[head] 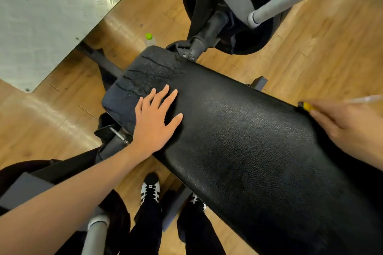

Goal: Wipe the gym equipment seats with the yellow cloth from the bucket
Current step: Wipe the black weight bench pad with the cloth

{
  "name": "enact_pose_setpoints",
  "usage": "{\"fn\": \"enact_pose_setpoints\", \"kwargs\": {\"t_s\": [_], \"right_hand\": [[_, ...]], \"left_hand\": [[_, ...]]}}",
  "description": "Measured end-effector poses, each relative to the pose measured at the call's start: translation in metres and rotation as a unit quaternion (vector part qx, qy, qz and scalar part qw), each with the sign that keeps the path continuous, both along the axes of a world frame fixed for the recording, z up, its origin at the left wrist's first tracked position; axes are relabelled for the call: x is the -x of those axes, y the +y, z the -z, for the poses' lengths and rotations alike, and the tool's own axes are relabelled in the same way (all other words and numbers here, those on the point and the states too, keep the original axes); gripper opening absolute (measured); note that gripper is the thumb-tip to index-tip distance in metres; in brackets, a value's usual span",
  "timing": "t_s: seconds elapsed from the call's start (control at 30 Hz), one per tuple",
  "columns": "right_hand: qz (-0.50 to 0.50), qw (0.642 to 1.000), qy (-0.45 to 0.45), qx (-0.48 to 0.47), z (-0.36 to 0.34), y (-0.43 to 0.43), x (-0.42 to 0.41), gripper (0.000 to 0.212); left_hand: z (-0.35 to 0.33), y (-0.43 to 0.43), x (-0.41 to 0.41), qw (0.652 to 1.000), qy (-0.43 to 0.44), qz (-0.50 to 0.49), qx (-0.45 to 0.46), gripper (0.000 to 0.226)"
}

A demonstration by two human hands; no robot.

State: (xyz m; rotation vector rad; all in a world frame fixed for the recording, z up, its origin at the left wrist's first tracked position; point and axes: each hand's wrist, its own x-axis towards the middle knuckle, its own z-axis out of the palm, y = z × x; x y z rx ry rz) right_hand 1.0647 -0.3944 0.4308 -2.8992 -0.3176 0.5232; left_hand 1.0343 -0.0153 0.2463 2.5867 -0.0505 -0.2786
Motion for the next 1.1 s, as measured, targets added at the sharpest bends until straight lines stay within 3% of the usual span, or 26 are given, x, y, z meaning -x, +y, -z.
{"fn": "enact_pose_setpoints", "kwargs": {"t_s": [0.1, 0.23, 0.37, 0.43, 0.57, 0.67, 0.8, 0.9, 1.1], "right_hand": [[-0.036, 0.999, 0.008, 0.026, 0.043, 0.04, -0.037, 0.031], [-0.053, 0.997, 0.045, -0.012, 0.119, 0.143, -0.119, 0.034], [-0.066, 0.994, 0.079, 0.032, 0.157, 0.223, -0.172, 0.033], [-0.08, 0.993, 0.086, 0.033, 0.161, 0.219, -0.173, 0.034], [-0.045, 0.995, 0.072, -0.051, 0.119, 0.137, -0.122, 0.032], [-0.007, 0.995, 0.095, -0.034, 0.052, 0.057, -0.056, 0.031], [-0.022, 0.999, 0.042, 0.003, -0.012, 0.003, 0.001, 0.041], [-0.016, 0.998, 0.023, 0.049, 0.013, 0.013, -0.01, 0.04], [-0.074, 0.997, 0.026, 0.019, 0.122, 0.155, -0.116, 0.033]], "left_hand": [[0.001, -0.001, 0.0, 1.0, -0.005, -0.004, 0.008, 0.069], [-0.002, -0.003, -0.001, 1.0, 0.001, -0.007, 0.006, 0.069], [-0.003, -0.001, 0.0, 1.0, 0.003, -0.004, 0.005, 0.067], [-0.002, 0.001, 0.0, 1.0, 0.004, -0.002, 0.003, 0.067], [0.0, 0.002, 0.001, 1.0, -0.003, -0.001, 0.002, 0.067], [0.001, 0.003, 0.002, 1.0, -0.01, -0.004, 0.006, 0.068], [0.001, 0.001, 0.001, 1.0, -0.017, -0.006, 0.009, 0.068], [0.0, 0.001, 0.002, 1.0, -0.02, -0.005, 0.012, 0.068], [-0.002, -0.002, 0.002, 1.0, -0.011, -0.004, 0.014, 0.067]]}}
